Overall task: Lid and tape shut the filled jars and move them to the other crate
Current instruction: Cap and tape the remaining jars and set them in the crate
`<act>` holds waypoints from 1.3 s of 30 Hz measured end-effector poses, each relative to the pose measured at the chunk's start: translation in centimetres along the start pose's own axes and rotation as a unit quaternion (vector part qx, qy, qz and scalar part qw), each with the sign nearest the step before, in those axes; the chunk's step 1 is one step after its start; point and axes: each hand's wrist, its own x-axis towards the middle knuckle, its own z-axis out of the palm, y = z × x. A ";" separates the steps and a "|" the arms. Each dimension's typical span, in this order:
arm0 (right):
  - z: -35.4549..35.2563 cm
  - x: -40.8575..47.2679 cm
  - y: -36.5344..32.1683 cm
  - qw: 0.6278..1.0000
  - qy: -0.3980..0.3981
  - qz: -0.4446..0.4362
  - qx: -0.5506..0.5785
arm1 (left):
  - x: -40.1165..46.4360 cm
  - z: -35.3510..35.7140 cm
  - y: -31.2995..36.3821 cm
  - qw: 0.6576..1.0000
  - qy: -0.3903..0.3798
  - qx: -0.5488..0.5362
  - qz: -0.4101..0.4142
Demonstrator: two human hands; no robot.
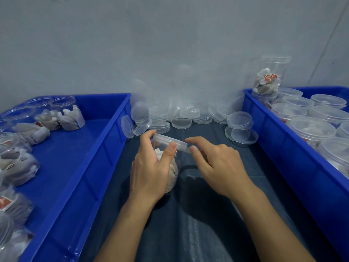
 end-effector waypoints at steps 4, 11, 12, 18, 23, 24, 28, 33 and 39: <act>0.5 0.1 -0.1 1.000 0.006 -0.013 -0.010 | 0.2 -0.4 -0.2 0.999 -0.006 -0.041 -0.013; 0.9 0.1 -0.5 0.999 0.039 -0.021 -0.024 | 0.1 -0.1 0.0 0.997 -0.023 -0.065 -0.026; 1.0 0.0 -0.6 0.999 0.042 -0.022 -0.025 | 0.1 -0.1 0.1 0.997 -0.026 -0.065 -0.028; 1.2 -0.1 -1.2 0.996 0.076 -0.024 -0.034 | 0.2 0.0 0.5 0.998 -0.035 -0.035 -0.038; 0.9 -0.3 -1.6 0.998 0.056 -0.019 -0.030 | 0.3 0.3 0.4 0.999 -0.001 0.043 -0.011; 0.7 -0.3 -1.5 0.999 0.039 -0.016 -0.017 | 0.4 0.2 0.4 0.999 -0.003 0.040 -0.012; -0.2 -0.2 -1.2 1.000 0.003 -0.015 0.005 | 0.8 -0.3 0.0 0.999 -0.022 -0.008 -0.042; -0.3 -0.1 -0.7 0.998 0.025 -0.031 -0.039 | 1.1 -0.7 -0.5 0.995 -0.038 -0.076 -0.049; -0.1 0.0 -0.1 1.000 -0.011 -0.021 0.003 | 1.4 -0.6 -1.1 0.987 -0.058 -0.138 -0.049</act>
